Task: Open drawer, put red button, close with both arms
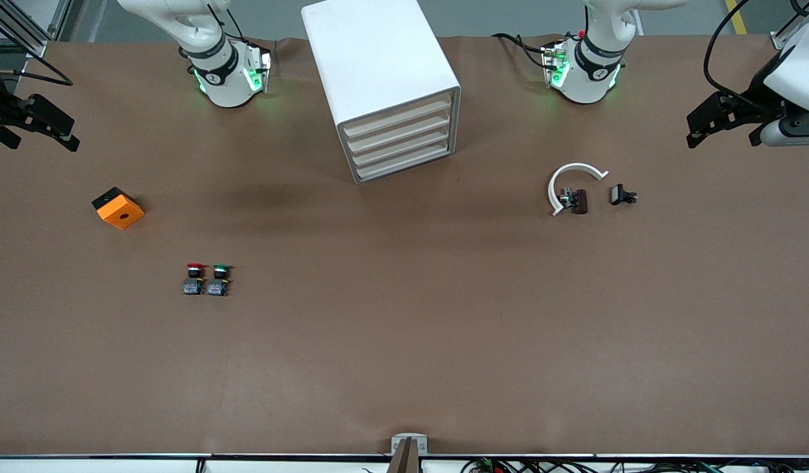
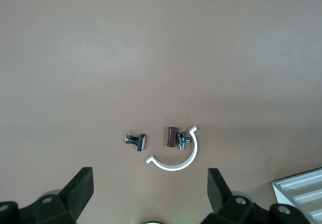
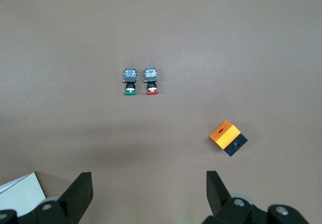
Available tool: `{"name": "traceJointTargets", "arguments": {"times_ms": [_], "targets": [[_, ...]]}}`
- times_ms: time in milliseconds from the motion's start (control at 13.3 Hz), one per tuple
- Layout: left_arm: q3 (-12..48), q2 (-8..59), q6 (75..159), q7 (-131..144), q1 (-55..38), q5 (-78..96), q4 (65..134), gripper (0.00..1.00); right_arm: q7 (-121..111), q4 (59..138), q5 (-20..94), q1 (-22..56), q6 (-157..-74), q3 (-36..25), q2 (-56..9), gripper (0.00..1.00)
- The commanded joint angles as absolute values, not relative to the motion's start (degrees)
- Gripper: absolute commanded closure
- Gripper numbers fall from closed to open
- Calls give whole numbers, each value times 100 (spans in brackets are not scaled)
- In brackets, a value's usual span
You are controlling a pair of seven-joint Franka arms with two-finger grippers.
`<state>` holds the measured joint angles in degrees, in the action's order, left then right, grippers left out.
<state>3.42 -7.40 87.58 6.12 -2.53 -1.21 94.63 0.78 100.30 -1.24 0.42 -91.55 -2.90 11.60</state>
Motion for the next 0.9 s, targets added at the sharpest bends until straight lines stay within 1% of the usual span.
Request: {"name": "traceJointTargets", "arguments": {"times_ms": [0, 75, 300, 450, 675, 825], "targets": [[334, -686, 8631, 606, -237, -132, 9308, 0, 18, 10055, -185, -44, -9167, -246, 1257, 0], [334, -677, 8631, 606, -229, -141, 9264, 0, 18, 10055, -167, -44, -9167, -246, 1257, 0], [334, -204, 8631, 659, -263, -141, 8966, 0, 9, 10055, -149, -35, -9202, -264, 1257, 0], [456, 113, 8657, 720, -334, -132, 9026, 0, -113, 10046, -132, -26, -9211, -264, 1257, 0], [991, 797, 8859, 1482, -369, -106, 9026, 0, -396, 10037, 105, -79, -9255, -272, 1257, 0], [1396, 1394, 9104, 2822, -526, -27, 9018, 0, -396, 10028, 114, -70, -9255, -255, 1257, 0]]}}
